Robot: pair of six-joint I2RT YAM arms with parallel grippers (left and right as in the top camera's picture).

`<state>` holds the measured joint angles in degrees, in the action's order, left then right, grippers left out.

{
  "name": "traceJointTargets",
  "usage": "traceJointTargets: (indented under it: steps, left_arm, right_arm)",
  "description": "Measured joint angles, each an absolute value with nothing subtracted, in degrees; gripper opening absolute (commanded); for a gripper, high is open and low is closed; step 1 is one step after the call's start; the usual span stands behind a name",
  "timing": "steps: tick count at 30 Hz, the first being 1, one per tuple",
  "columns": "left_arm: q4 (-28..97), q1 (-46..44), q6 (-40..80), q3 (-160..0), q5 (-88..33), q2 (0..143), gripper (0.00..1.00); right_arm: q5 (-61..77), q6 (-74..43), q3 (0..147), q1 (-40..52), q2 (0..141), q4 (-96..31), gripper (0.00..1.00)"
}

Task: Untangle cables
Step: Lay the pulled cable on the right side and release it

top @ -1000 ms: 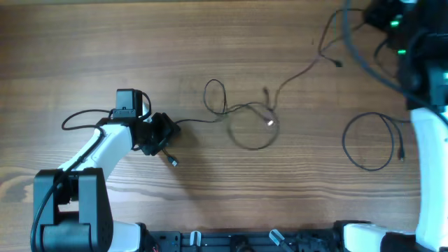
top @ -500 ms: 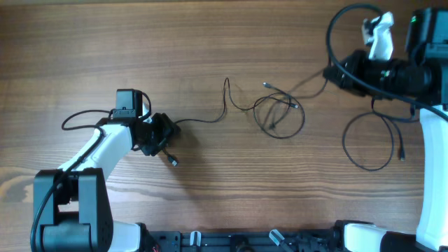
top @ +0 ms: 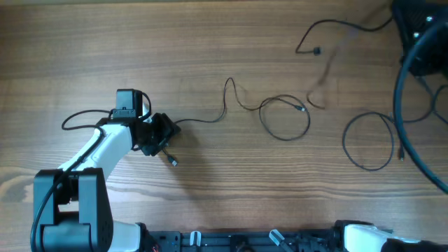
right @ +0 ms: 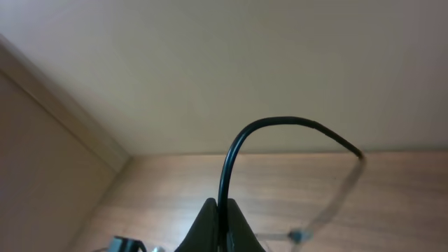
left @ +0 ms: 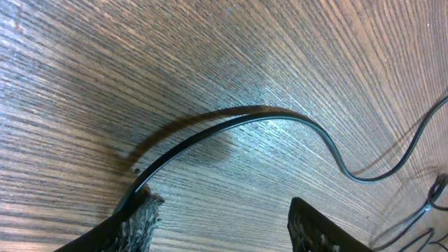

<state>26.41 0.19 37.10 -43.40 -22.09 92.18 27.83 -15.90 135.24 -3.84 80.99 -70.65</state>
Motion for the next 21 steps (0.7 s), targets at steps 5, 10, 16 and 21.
traceJointTargets:
  steps: [5, 10, 16, 21]
  left_arm:
    - [26.4, 0.2, 37.1, -43.4, -22.1, 92.2, 0.63]
    - [26.4, 0.2, 37.1, -43.4, -22.1, 92.2, 0.63]
    - [26.5, 0.2, 37.1, -43.4, -22.1, 92.2, 0.63]
    - [26.8, 0.2, 37.1, -43.4, -22.1, 92.2, 0.63]
  right_arm:
    - [26.9, -16.9, 135.3, -3.8, 83.9, -70.6, 0.04]
    - [13.3, -16.8, 135.3, -3.8, 88.0, -70.3, 0.04]
    - [-1.0, -15.5, 135.1, -5.9, 96.7, -63.2, 0.04]
    - [-8.0, -17.2, 135.0, -14.2, 98.0, -63.4, 0.04]
